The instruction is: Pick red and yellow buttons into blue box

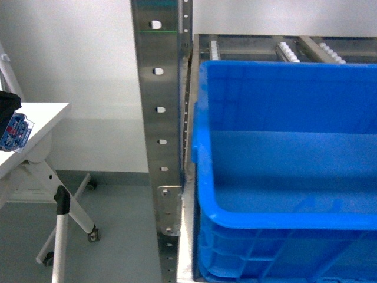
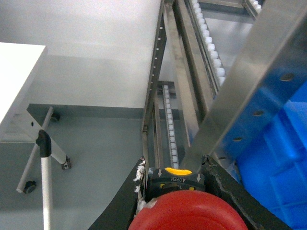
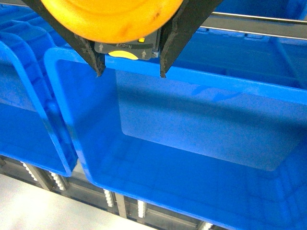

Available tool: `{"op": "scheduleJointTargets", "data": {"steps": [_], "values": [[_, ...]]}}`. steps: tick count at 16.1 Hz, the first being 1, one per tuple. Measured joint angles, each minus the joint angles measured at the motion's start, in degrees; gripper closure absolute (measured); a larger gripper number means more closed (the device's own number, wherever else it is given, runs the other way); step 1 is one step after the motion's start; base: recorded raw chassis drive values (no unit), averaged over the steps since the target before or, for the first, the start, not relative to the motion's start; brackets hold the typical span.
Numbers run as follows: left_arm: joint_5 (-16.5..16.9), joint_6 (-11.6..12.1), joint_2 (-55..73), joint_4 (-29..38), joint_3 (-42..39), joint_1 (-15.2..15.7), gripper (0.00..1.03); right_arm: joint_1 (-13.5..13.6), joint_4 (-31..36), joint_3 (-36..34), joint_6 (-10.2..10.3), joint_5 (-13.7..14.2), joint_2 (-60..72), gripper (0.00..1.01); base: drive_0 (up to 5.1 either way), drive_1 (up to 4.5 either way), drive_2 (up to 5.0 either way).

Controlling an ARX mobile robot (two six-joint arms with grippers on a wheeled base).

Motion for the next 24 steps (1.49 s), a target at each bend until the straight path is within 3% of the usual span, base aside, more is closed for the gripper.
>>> {"op": "scheduleJointTargets", "data": {"steps": [24], "values": [[0.0,0.0,0.0,0.0,0.0,0.0,0.74,0.0,0.1,0.0,0.0,0.0,0.0,0.72,5.0,-2.33,-2.3]]}}
